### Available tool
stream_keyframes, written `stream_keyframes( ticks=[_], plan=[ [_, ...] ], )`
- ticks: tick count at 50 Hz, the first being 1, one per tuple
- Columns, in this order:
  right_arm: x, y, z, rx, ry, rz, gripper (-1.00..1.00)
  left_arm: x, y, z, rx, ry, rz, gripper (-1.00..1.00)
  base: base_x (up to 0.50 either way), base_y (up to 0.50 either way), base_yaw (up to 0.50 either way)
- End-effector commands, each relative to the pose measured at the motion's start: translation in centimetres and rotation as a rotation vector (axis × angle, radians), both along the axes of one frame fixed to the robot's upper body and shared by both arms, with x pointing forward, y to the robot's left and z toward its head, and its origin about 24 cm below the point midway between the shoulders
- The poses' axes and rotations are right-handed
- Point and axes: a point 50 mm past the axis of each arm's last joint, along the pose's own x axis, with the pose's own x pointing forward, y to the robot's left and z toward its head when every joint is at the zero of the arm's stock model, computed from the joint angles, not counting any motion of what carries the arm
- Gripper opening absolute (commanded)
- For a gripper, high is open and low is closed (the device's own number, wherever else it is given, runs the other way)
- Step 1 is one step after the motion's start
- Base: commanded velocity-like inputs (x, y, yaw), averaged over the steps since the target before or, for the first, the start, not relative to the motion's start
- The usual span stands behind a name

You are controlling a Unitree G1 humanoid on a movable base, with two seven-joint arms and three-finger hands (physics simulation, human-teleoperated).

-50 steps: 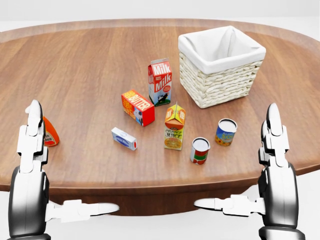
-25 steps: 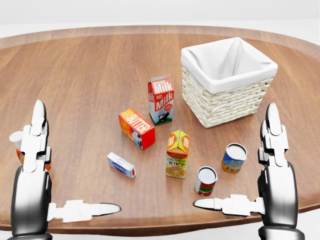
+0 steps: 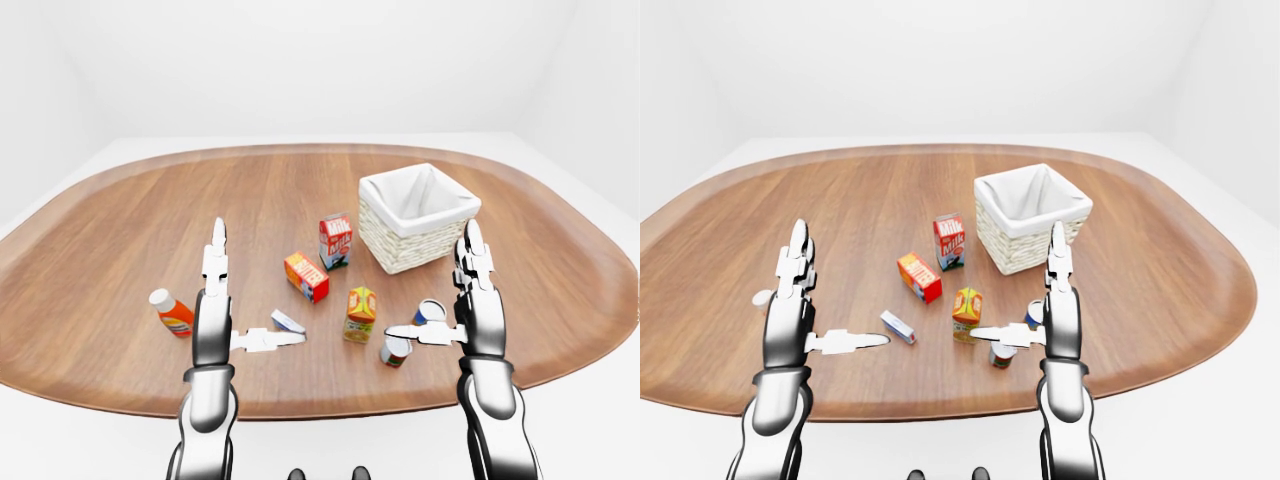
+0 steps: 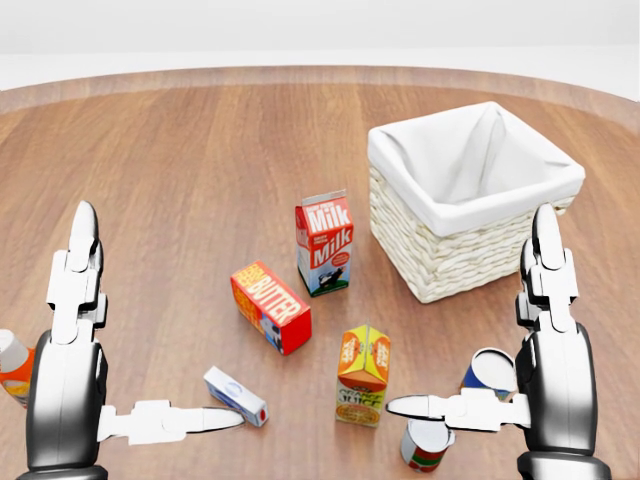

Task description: Pick up the alphabet soup and the tomato sauce, and put them in the basket.

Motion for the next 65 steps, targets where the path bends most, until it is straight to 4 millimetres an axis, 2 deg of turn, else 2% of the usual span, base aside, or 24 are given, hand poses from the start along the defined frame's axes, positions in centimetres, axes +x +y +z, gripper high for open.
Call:
stream_keyframes(
  ticks=[1,18,19,20,21,23,38,44,60,65],
  plan=[
    [0.0,0.0,0.1,0.0,-0.006,0.001,1.0,0.0,0.0,0.1,-0.001,-0.004,0.001,1.0,0.32,0.0,0.0],
    [-0.1,0.1,0.2,0.0,-0.009,0.006,1.0,0.1,0.0,0.0,0.002,-0.002,0.0,1.0,0.29,0.0,0.0],
    [0.0,0.1,0.1,0.0,-0.006,0.006,1.0,0.1,0.0,0.0,0.002,0.0,0.0,1.0,0.27,0.0,0.0],
    [0.1,-0.1,-1.3,0.004,0.054,-0.009,1.0,0.1,0.0,0.0,0.002,0.0,-0.001,1.0,0.26,0.0,0.0],
    [0.1,0.0,-0.4,0.002,0.018,0.0,1.0,0.0,0.0,0.0,0.002,0.0,-0.001,1.0,0.27,0.0,0.0],
    [0.0,0.0,0.1,0.0,-0.002,0.006,1.0,0.1,0.0,0.0,0.002,0.002,-0.002,1.0,0.26,0.0,0.0],
    [0.0,0.1,0.0,0.0,0.002,0.007,1.0,0.1,0.0,-0.3,0.0,0.012,-0.001,1.0,0.24,0.0,0.0],
    [0.1,0.0,-0.5,0.0,0.024,0.0,1.0,0.2,0.0,-0.3,-0.002,0.013,-0.004,1.0,0.0,0.0,0.0],
    [0.1,0.1,0.3,-0.006,-0.012,0.008,1.0,0.9,-0.4,-0.4,-0.017,0.016,-0.027,1.0,0.0,0.0,0.0],
    [0.1,0.3,-0.1,-0.012,0.006,0.005,1.0,0.6,-0.4,-0.6,-0.012,0.026,-0.032,1.0,0.0,0.0,0.0]
  ],
)
